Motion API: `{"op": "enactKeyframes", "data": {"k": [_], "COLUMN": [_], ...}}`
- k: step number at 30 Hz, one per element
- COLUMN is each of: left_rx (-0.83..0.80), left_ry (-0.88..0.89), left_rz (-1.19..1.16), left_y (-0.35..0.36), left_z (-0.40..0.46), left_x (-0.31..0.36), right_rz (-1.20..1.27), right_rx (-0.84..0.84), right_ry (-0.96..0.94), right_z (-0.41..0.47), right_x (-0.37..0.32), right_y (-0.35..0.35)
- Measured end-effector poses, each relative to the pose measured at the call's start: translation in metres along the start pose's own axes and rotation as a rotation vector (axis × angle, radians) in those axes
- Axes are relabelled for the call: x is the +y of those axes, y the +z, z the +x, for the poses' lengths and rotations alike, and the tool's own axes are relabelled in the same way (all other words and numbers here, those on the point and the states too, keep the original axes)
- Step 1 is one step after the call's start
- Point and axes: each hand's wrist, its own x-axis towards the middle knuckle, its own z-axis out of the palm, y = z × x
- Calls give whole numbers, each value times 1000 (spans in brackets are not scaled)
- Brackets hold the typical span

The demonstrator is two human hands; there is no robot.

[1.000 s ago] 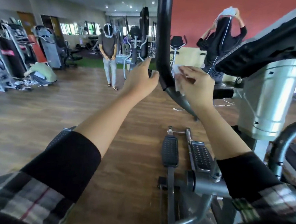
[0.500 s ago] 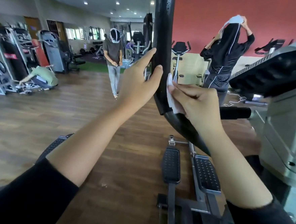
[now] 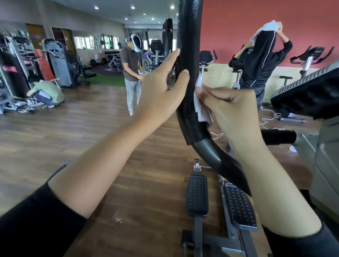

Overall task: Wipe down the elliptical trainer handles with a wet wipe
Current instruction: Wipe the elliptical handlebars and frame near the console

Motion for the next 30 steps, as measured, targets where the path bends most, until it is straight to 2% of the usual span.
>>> {"op": "enactKeyframes", "data": {"k": [5, 11, 20, 26, 30], "left_rx": [-26, -47, -67, -53, -48], "left_ry": [3, 11, 16, 10, 3], "left_rz": [5, -18, -20, -45, -62], "left_y": [-2, -3, -5, -1, 0], "left_z": [6, 13, 17, 24, 27], "left_x": [-2, -5, 2, 2, 2], "right_rz": [23, 29, 11, -44, -38], "right_rx": [-4, 68, 41, 108, 48], "right_ry": [12, 22, -56, -94, -122], "right_z": [-7, 10, 10, 44, 33], "right_x": [5, -1, 4, -5, -3], "right_y": [-2, 7, 5, 15, 11]}}
